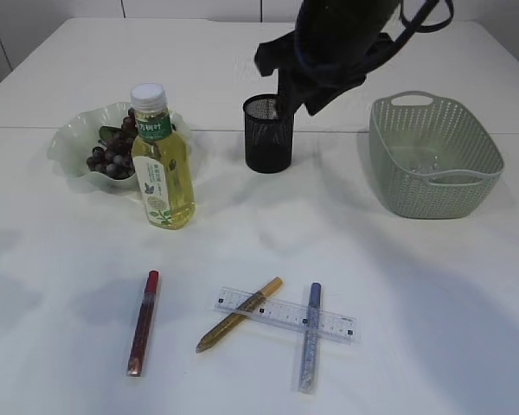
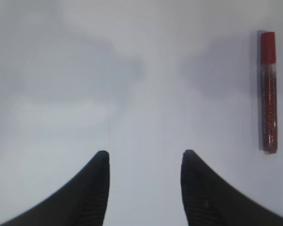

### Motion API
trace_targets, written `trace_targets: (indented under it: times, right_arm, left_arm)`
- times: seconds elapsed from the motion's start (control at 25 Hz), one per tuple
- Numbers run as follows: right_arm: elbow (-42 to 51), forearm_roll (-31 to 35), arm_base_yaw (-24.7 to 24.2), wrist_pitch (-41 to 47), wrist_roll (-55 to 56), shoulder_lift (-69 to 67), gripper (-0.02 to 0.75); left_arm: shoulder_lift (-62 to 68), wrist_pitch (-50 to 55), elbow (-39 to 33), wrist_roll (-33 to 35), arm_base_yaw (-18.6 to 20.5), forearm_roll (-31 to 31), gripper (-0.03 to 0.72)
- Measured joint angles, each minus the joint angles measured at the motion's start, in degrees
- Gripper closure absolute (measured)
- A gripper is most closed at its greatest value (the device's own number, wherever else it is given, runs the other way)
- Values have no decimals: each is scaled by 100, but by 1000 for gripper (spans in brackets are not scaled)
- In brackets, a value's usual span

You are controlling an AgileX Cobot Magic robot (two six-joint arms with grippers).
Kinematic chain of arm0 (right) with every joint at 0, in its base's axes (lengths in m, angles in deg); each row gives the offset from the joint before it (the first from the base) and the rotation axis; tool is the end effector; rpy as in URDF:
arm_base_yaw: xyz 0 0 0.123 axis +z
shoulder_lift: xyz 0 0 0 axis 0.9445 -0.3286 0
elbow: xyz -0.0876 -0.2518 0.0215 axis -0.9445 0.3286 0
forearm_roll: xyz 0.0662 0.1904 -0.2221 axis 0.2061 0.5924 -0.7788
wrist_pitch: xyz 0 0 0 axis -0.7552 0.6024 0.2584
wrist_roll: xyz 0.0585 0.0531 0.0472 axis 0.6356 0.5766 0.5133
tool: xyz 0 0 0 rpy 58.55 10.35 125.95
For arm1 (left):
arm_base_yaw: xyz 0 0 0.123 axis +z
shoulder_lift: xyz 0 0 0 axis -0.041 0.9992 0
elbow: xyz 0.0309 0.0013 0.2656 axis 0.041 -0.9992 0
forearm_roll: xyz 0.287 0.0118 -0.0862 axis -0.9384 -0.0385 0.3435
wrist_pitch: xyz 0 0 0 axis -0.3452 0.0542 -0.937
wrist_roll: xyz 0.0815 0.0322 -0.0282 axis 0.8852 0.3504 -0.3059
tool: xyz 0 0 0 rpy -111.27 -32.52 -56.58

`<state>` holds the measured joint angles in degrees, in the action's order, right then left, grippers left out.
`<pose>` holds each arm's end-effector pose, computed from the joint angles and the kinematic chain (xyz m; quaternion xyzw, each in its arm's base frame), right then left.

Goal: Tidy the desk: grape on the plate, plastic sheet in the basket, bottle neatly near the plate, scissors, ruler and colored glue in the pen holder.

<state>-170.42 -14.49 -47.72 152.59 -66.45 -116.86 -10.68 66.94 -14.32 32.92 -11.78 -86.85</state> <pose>0.4338 0.2008 0.2996 -0.2295 0.9441 0.1161 0.2061 0.2865 -0.0466 0.1977 -0.0158 0.9880 -0.0226 0.1520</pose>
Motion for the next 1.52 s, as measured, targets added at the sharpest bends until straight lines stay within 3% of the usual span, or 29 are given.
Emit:
trace_targets:
  times: [0.56, 0.88, 1.08, 1.28, 1.52]
  right_arm:
    - [1311, -661, 1480, 375, 134, 13, 396]
    - [2238, -851, 1580, 342, -553, 13, 392]
    - [2689, -1052, 1580, 21, -1527, 13, 310]
    - [2728, -1092, 1580, -625, -1998, 13, 266]
    - [2728, -1090, 1556, -737, -2154, -138, 265]
  left_arm:
    - [0, 12, -370, 22, 0, -190, 329]
    - [0, -163, -438, 133, 0, -178, 330]
    - [0, -316, -438, 142, 0, -156, 337]
    - [0, -353, -438, 142, 0, -156, 369]
    - [0, -389, -438, 142, 0, -156, 379]
